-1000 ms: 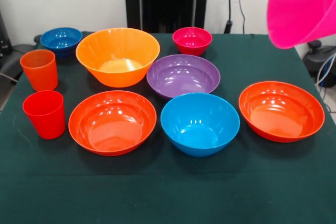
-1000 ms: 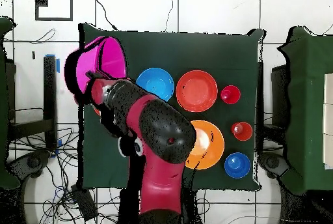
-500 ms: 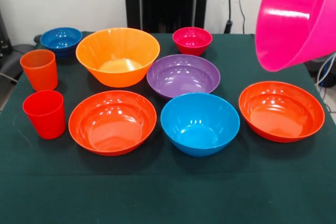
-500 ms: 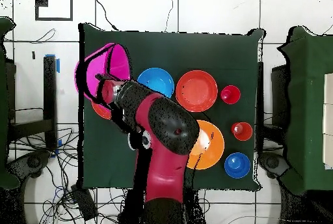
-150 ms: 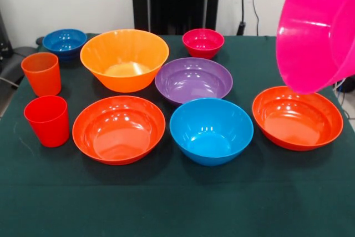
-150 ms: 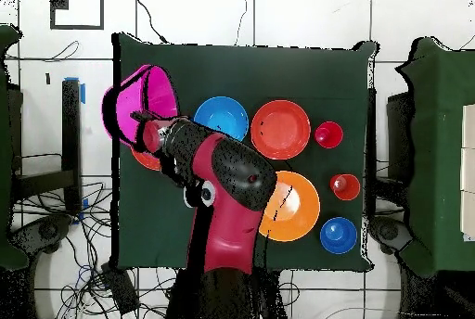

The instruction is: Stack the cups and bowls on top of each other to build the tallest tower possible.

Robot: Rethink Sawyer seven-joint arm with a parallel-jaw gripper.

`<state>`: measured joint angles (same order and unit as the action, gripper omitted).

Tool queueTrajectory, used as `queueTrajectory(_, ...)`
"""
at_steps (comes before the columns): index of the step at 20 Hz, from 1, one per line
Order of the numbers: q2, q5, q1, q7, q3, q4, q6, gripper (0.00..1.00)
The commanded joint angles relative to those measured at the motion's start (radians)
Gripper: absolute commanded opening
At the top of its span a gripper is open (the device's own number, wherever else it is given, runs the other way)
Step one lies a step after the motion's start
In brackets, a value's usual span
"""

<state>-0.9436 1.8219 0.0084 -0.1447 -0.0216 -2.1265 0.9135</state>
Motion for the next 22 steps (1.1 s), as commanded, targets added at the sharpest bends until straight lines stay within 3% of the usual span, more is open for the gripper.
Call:
queueTrajectory(1,0.032,0.087,0.05,0.265,-0.038,0.02,0.119,0.0)
queueTrajectory(12,0.05,0.115,0.101,0.287,-0.044,0.055,0.199,0.0)
queueTrajectory(22,0.068,0.093,0.107,0.301,-0.045,0.087,0.248,0.0)
